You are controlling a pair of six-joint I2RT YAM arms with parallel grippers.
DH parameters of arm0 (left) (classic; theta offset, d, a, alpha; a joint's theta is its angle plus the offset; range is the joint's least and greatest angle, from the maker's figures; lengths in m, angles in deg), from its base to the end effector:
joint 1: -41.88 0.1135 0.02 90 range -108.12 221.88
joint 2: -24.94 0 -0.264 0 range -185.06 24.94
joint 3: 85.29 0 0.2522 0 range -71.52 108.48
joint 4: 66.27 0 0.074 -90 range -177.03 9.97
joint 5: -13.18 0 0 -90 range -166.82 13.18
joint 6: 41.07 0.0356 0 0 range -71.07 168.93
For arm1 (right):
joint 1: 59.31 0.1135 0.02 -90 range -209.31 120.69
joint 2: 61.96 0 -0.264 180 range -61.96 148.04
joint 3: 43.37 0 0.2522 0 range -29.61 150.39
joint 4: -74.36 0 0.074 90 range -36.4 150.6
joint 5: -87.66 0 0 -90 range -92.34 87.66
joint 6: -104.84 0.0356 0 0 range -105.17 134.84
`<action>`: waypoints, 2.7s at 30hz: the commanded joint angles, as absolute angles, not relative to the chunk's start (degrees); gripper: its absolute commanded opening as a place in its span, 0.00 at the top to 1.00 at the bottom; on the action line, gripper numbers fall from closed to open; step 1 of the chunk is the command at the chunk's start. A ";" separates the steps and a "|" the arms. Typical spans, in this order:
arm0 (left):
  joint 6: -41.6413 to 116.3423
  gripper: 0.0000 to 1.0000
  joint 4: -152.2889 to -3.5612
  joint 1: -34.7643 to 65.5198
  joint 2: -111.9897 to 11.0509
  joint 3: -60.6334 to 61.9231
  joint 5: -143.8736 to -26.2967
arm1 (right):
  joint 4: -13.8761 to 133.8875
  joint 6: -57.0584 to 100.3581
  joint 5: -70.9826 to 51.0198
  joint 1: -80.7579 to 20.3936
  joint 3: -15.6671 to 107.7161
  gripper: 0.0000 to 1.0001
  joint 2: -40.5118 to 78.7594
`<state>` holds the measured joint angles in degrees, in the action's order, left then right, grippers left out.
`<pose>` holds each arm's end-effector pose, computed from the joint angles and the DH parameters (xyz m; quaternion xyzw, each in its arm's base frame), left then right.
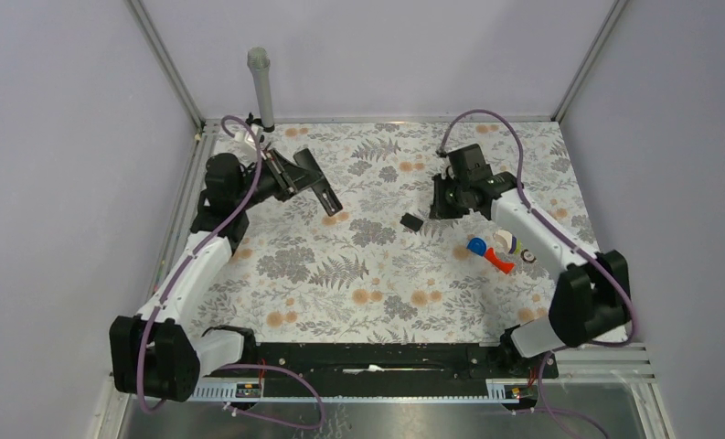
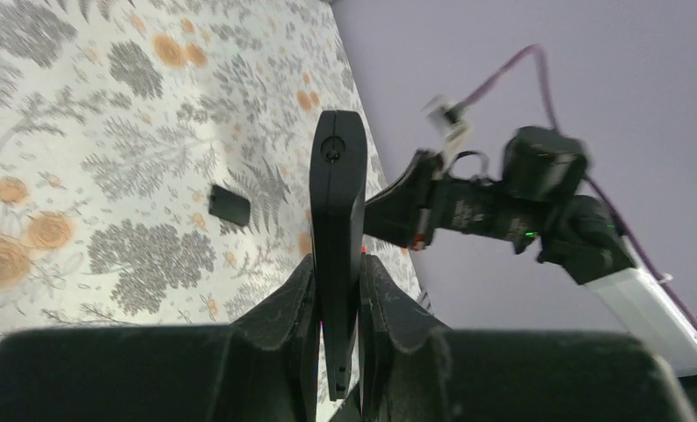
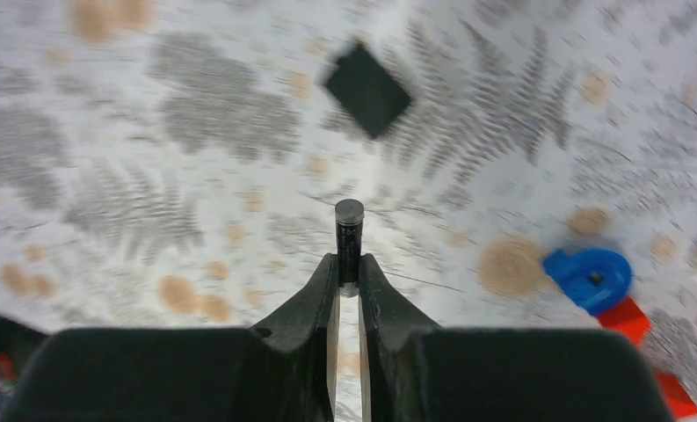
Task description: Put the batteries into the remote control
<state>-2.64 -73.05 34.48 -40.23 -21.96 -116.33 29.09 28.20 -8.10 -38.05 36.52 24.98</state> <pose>0.2564 -0.0561 0.3298 -0.0641 0.7441 -0.5251 0.4080 0.2998 0.1205 0.2596 -0.0813 0.9419 0.1414 0.2938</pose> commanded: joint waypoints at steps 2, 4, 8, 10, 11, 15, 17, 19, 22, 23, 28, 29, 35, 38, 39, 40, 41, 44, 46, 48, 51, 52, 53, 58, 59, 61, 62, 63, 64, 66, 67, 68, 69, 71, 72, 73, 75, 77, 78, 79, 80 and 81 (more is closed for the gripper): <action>-3.90 1.00 -64.15 30.54 -43.52 -23.21 -121.44 | 31.57 32.82 -16.87 -30.25 42.43 0.88 18.23; -4.91 1.00 -62.18 28.76 -45.04 -23.50 -122.19 | 31.32 34.05 -18.65 -27.76 44.03 0.88 17.27; -7.90 1.00 -58.25 26.11 -47.40 -24.58 -121.94 | 27.59 36.66 -19.06 -24.47 47.88 0.87 17.02; -9.78 1.00 -55.81 24.93 -48.49 -25.51 -121.17 | 23.44 37.79 -17.97 -23.32 51.00 0.87 17.93; -10.57 1.00 -54.78 24.45 -49.03 -25.96 -120.76 | 20.54 38.31 -17.43 -22.66 52.76 0.87 18.55; -15.59 1.00 -48.09 22.90 -51.12 -28.64 -119.12 | 15.58 39.14 -16.95 -20.86 57.52 0.87 20.28; -17.90 1.00 -45.07 22.43 -52.08 -29.76 -118.11 | 14.69 39.26 -17.05 -19.97 58.84 0.86 20.80; -19.59 1.00 -42.99 21.93 -53.03 -30.42 -117.39 | 13.79 39.07 -16.66 -19.16 60.04 0.86 21.80; -21.10 1.00 -41.26 21.34 -53.94 -30.91 -116.68 | 12.92 38.55 -15.72 -18.26 61.08 0.85 23.41; -21.30 1.00 -41.18 21.19 -54.13 -30.99 -116.58 | 12.60 38.38 -15.44 -18.04 61.43 0.85 23.87; -21.47 1.00 -41.31 21.07 -54.88 -30.83 -116.38 | 11.62 37.78 -14.21 -16.85 62.51 0.83 25.51; -21.51 1.00 -41.43 21.05 -55.01 -30.75 -116.43 | 11.83 37.73 -14.14 -16.67 62.58 0.83 25.69; -21.90 1.00 -41.33 20.92 -56.25 -30.48 -116.80 | 12.49 37.69 -13.81 -15.51 62.80 0.81 26.73; -22.13 1.00 -41.12 20.87 -56.58 -30.48 -116.97 | 12.66 37.53 -13.68 -15.15 63.02 0.81 27.09; -22.23 1.00 -40.94 20.86 -56.62 -30.48 -116.91 | 12.65 37.40 -13.73 -15.15 63.17 0.80 27.30; -22.30 1.00 -40.91 20.79 -56.65 -30.48 -116.90 | 12.60 37.28 -13.76 -15.08 63.35 0.80 27.58; -22.34 1.00 -40.83 20.78 -56.74 -30.48 -117.01 | 12.49 37.16 -13.68 -14.96 63.45 0.80 27.84; -22.52 1.00 -40.59 20.78 -56.80 -30.48 -117.12 | 12.44 36.75 -13.51 -14.68 63.64 0.79 28.58; -22.73 1.00 -40.25 20.70 -56.93 -30.55 -117.24 | 12.40 36.29 -13.04 -14.56 63.58 0.79 28.82; -23.02 1.00 -39.82 20.53 -57.12 -30.64 -117.46 | 12.69 35.90 -12.49 -14.49 63.48 0.78 29.00; -23.39 1.00 -39.20 20.37 -57.30 -30.85 -117.61 | 12.99 35.47 -11.79 -14.54 63.72 0.77 29.45; -23.48 1.00 -39.09 20.35 -57.25 -30.89 -117.65 | 13.03 35.33 -11.60 -14.49 63.87 0.77 29.53; -23.49 1.00 -39.00 20.34 -57.24 -30.83 -117.71 | 13.21 35.20 -11.45 -14.49 63.86 0.77 29.63; -23.44 1.00 -39.07 20.34 -57.25 -30.74 -117.98 | 13.46 33.86 -11.10 -14.51 64.05 0.72 30.18; -23.42 1.00 -39.07 20.36 -57.24 -30.74 -118.00 | 13.41 33.70 -11.02 -14.49 64.08 0.72 30.34; -23.40 1.00 -39.08 20.34 -57.20 -30.79 -118.12 | 13.39 33.69 -10.67 -14.48 64.16 0.70 30.46; -23.40 1.00 -39.08 20.34 -57.16 -30.83 -118.13 | 13.41 33.66 -10.61 -14.54 64.25 0.70 30.42; -23.40 1.00 -39.12 20.34 -57.13 -30.91 -118.10 | 13.47 33.72 -10.53 -14.50 64.29 0.69 30.43; -23.40 1.00 -39.08 20.36 -57.08 -30.99 -118.05 | 13.63 33.83 -10.39 -14.50 64.45 0.69 30.41; -23.38 1.00 -39.07 20.34 -56.98 -31.09 -118.07 | 14.32 34.33 -9.99 -14.53 64.51 0.69 30.13; -23.48 1.00 -39.14 20.34 -56.93 -31.16 -118.05 | 14.67 34.64 -9.64 -14.51 64.66 0.69 29.80; -23.57 1.00 -39.06 20.34 -56.89 -31.06 -118.05 | 15.07 34.99 -9.42 -14.53 64.76 0.69 29.48; -23.70 1.00 -39.07 20.39 -56.84 -31.05 -118.09 | 15.52 35.38 -9.30 -14.49 64.78 0.69 29.15; -24.16 1.00 -39.14 20.35 -56.80 -30.82 -118.22 | 17.06 36.29 -9.35 -14.53 64.53 0.65 27.82; -24.38 1.00 -39.27 20.36 -56.80 -30.56 -118.28 | 18.12 36.82 -9.62 -14.49 64.14 0.61 27.06; -24.76 1.00 -39.47 20.36 -56.89 -30.28 -118.37 | 19.29 37.37 -9.97 -14.53 63.65 0.57 26.22; -26.11 1.00 -39.30 20.34 -56.94 -29.69 -118.61 | 21.30 38.87 -10.51 -14.49 62.67 0.45 24.78; -28.18 1.00 -39.14 20.35 -56.90 -29.01 -118.74 | 23.07 40.00 -10.64 -14.56 61.70 0.37 23.23; -29.59 1.00 -38.29 20.42 -56.93 -28.76 -118.81 | 24.15 40.63 -10.56 -14.57 61.18 0.33 22.33; -31.45 1.00 -37.52 20.50 -56.90 -28.66 -118.77 | 25.81 41.14 -10.41 -14.64 60.58 0.29 21.37; -33.51 1.00 -36.07 20.66 -56.96 -28.56 -118.75 | 27.33 41.97 -10.16 -14.79 59.48 0.26 20.16; -35.64 1.00 -34.38 20.83 -56.93 -28.59 -118.64 | 29.25 42.62 -10.09 -15.03 58.52 0.23 19.05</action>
